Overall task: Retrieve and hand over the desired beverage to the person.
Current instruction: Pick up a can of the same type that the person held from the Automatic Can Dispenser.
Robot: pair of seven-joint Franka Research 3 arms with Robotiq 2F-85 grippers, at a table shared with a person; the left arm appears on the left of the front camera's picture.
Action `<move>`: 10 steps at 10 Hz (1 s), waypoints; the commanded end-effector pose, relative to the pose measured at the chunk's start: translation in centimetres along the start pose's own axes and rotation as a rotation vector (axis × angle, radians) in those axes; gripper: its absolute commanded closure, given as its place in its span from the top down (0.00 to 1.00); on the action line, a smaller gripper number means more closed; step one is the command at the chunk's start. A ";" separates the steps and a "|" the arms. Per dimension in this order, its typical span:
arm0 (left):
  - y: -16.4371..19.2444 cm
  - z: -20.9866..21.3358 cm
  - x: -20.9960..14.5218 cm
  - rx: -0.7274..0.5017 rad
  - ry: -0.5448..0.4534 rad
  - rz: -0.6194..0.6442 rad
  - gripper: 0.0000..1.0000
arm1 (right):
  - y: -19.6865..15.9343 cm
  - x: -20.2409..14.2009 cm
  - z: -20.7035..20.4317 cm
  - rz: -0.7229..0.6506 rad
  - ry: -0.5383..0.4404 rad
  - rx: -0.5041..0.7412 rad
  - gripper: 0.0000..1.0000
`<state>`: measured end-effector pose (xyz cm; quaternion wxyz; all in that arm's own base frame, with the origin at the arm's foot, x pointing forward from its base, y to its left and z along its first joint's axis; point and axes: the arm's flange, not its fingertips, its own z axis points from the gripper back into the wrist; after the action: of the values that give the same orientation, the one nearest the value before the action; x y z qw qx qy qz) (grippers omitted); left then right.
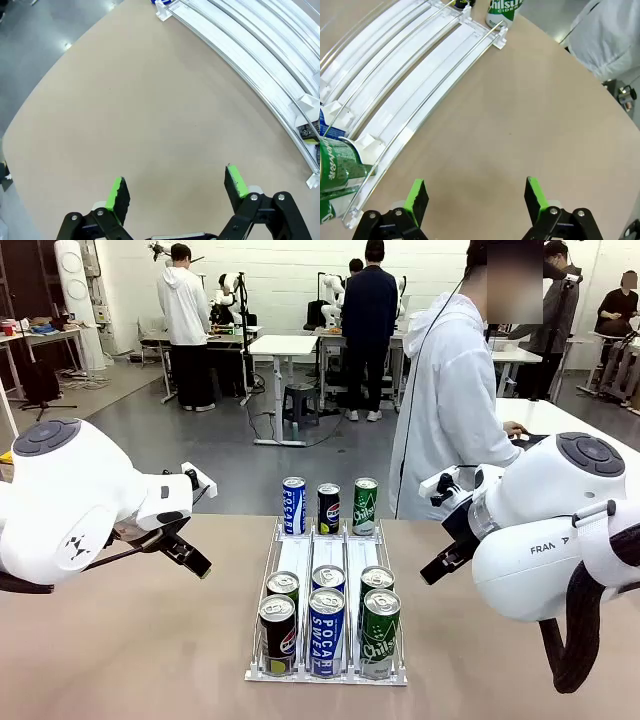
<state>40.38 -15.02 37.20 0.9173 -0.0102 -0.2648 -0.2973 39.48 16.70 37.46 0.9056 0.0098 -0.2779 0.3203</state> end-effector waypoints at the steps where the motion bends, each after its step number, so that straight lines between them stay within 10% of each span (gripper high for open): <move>1: 0.0 0.0 0.0 0.000 0.000 0.000 1.00 | 0.0 0.0 0.0 0.000 0.000 0.000 1.00; 10: 0.0 0.0 0.0 0.000 0.000 0.000 1.00 | 0.0 0.0 0.0 0.000 0.000 0.000 1.00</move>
<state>40.37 -15.04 37.20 0.9172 -0.0103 -0.2648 -0.2974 39.48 16.71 37.46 0.9055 0.0097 -0.2779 0.3205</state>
